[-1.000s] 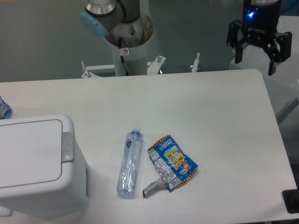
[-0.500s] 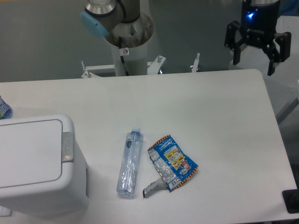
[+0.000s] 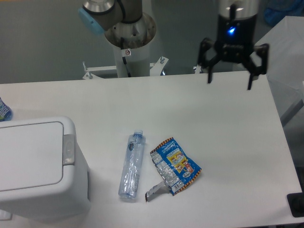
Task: Open the trash can
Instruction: 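Move the open gripper across the table to above the trash can lid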
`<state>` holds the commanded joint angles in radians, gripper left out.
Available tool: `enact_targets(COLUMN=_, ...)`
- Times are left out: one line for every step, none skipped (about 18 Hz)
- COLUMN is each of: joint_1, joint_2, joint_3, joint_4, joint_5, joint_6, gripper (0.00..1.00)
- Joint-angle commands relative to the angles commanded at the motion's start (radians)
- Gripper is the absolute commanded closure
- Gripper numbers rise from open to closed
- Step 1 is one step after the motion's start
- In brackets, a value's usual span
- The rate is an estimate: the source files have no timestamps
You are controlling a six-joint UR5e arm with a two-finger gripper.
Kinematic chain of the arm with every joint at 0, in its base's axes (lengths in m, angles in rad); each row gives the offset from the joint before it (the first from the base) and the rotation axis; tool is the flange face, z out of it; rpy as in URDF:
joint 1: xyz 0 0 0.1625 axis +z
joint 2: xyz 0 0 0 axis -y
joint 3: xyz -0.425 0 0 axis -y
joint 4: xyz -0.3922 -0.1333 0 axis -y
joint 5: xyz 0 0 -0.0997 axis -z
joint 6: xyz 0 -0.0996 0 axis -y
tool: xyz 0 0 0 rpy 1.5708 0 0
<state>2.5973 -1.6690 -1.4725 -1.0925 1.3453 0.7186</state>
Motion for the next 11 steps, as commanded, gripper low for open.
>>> enact_targets(joint_1=-0.023, joint_2=0.0, joint_3=-0.012, joint_4=0.028, joint_5=0.0, joint_6=-0.057, gripper=0.0)
enact_targets(joint_1=-0.046, joint_2=0.0, joint_3=-0.023, joint_4=0.049, joint_5=0.0, joint_6=-0.106, gripper=0.0)
enact_targets(joint_1=-0.068, joint_2=0.0, joint_3=-0.031, joint_4=0.06, joint_5=0.0, joint_6=-0.148, gripper=0.0)
enact_targets(joint_1=-0.092, joint_2=-0.002, joint_3=-0.032, joint_4=0.062, joint_5=0.0, joint_6=-0.181, gripper=0.0)
enact_targets(joint_1=-0.121, joint_2=-0.002, joint_3=-0.032, joint_4=0.062, joint_5=-0.005, joint_6=-0.215, gripper=0.0)
enact_targets(joint_1=-0.15, joint_2=-0.002, joint_3=-0.034, joint_4=0.062, joint_5=0.001, joint_6=-0.264, gripper=0.0)
enact_targets(joint_1=-0.166, joint_2=-0.003, joint_3=-0.034, joint_4=0.062, joint_5=0.0, joint_6=-0.324, gripper=0.0)
enact_targets(joint_1=-0.175, joint_2=-0.006, joint_3=-0.032, joint_4=0.063, joint_5=-0.002, joint_6=-0.381, gripper=0.0)
enact_targets(joint_1=-0.189, joint_2=-0.009, joint_3=-0.032, joint_4=0.065, joint_5=-0.003, joint_6=-0.422, gripper=0.0)
enact_targets(joint_1=-0.207, joint_2=-0.015, joint_3=-0.031, joint_4=0.065, joint_5=-0.005, joint_6=-0.453, gripper=0.0)
enact_targets(joint_1=-0.224, joint_2=-0.021, joint_3=-0.028, joint_4=0.065, joint_5=-0.006, joint_6=-0.475, gripper=0.0)
